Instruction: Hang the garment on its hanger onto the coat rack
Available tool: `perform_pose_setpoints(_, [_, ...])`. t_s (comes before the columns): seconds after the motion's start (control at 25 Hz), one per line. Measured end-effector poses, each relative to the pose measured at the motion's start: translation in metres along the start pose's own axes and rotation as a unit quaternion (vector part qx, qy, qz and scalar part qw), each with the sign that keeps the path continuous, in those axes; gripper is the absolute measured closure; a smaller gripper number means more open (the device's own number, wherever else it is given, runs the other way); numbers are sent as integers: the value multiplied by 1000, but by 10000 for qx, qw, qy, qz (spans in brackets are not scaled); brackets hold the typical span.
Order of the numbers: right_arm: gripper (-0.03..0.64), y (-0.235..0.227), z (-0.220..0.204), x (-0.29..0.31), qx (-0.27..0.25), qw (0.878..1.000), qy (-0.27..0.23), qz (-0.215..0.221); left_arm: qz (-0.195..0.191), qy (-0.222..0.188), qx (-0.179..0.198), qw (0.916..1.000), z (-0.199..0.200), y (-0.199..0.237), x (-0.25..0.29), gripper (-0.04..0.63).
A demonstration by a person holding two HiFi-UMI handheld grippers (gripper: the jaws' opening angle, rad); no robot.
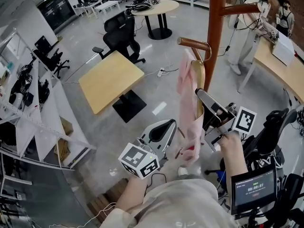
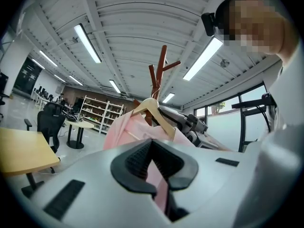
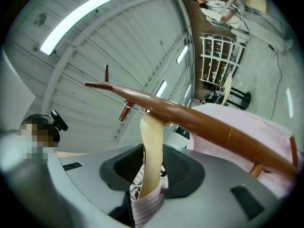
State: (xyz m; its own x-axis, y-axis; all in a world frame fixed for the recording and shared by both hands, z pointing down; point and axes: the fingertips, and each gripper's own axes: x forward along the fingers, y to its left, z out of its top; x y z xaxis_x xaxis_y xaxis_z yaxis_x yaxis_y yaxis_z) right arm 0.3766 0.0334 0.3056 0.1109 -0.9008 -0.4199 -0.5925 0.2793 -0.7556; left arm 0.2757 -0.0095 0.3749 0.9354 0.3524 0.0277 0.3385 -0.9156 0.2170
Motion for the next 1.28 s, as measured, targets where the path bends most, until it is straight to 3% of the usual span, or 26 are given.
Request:
perform_pose_setpoints(0.24, [508, 2, 14, -23, -764, 9963, -161, -346, -128, 22, -68, 9999, -2, -3, 8, 589])
perform_pose_setpoints(0.8, [509, 13, 45, -88, -1182, 9813, -1092, -1058, -665, 97, -177, 9976, -6, -20, 26, 589])
perform_pose_setpoints(1.12, [509, 57, 41, -90, -1800, 9698, -1197, -1133, -755, -28, -293, 9967, 1, -24, 14, 589])
perform_pose_setpoints(1.28, [511, 86, 39, -72, -2123, 9668, -1086, -916, -642, -289, -249, 9972, 14, -21, 0, 589])
